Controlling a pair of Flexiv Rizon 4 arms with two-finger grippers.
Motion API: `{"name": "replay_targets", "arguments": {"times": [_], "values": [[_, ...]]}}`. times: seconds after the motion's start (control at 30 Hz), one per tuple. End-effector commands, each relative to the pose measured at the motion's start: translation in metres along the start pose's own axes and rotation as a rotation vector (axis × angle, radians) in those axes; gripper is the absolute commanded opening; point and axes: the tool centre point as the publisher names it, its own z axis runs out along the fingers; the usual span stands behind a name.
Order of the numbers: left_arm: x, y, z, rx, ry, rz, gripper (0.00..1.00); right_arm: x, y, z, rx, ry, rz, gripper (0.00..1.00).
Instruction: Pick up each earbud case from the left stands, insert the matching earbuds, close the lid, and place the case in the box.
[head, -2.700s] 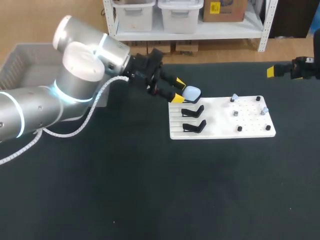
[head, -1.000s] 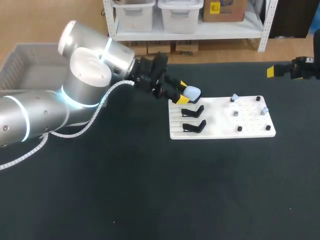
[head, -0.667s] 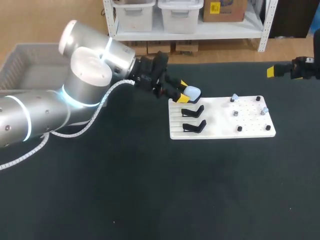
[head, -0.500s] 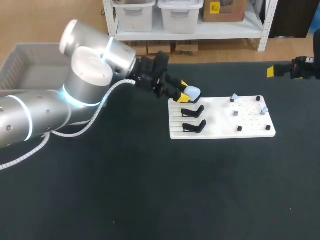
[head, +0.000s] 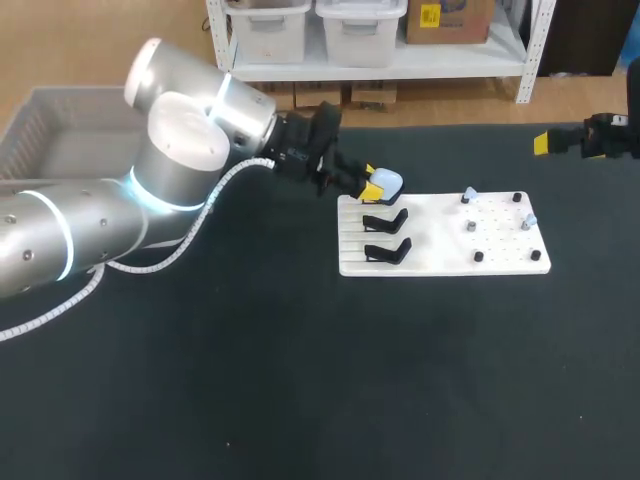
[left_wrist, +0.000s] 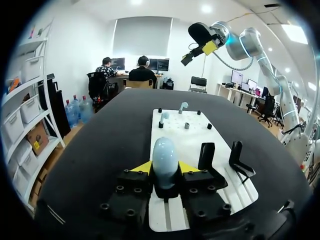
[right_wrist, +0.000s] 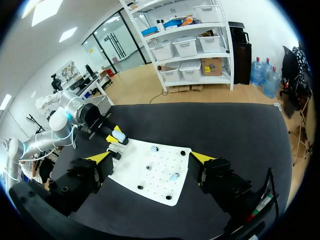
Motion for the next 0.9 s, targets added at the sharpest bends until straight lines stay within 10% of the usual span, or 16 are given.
{"name": "replay_targets", "arguments": {"times": [0.03,0.9], "values": [[-0.002,-0.004,-0.002,-0.009,-0.007,0.010,0.00,0.000,0.000,0.000,0.002,0.000,0.000,1.00],[-0.084,-0.066,-0.055,-0.110,-0.393,0.108,0.00,0.000,0.000,0.000,0.002,0.000,0.000,1.00]]}}
